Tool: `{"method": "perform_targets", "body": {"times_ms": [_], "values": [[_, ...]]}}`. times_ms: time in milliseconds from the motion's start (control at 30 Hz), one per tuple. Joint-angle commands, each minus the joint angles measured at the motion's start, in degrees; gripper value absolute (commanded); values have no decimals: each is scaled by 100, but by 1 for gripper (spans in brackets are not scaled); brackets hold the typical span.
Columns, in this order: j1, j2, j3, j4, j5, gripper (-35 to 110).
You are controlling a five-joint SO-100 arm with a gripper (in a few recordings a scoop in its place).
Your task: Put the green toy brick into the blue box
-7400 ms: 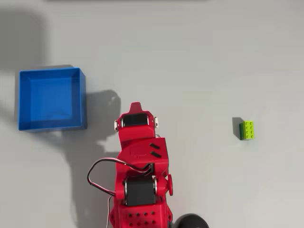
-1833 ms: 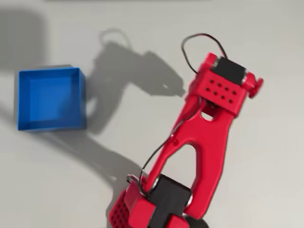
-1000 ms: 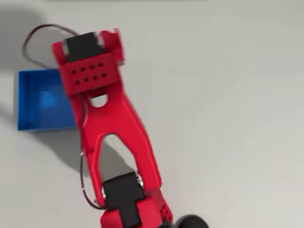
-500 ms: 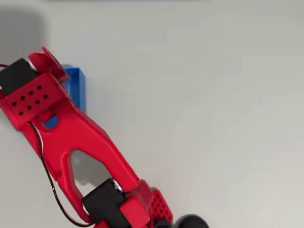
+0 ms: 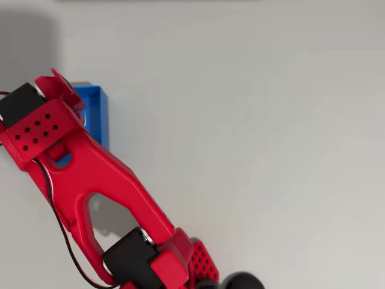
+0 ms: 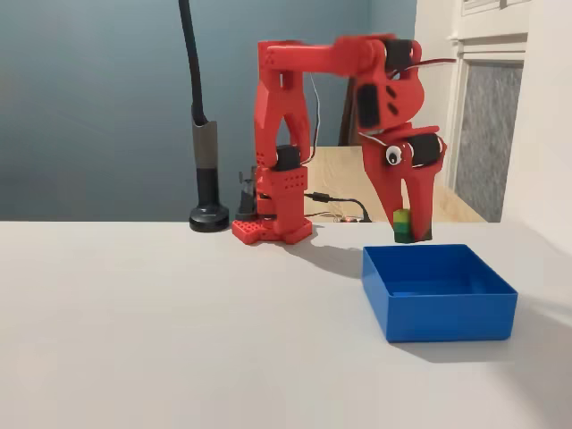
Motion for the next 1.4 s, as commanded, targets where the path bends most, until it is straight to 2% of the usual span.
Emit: {"method": "perform_targets", "body": {"times_ms": [0,633,967,1367], "values": [[-167,211,97,-149,-70,4],[-281,211,70,-202,-378,18],[-97,272,9,-185,-211,1],[606,712,9,281,-158,0]]}}
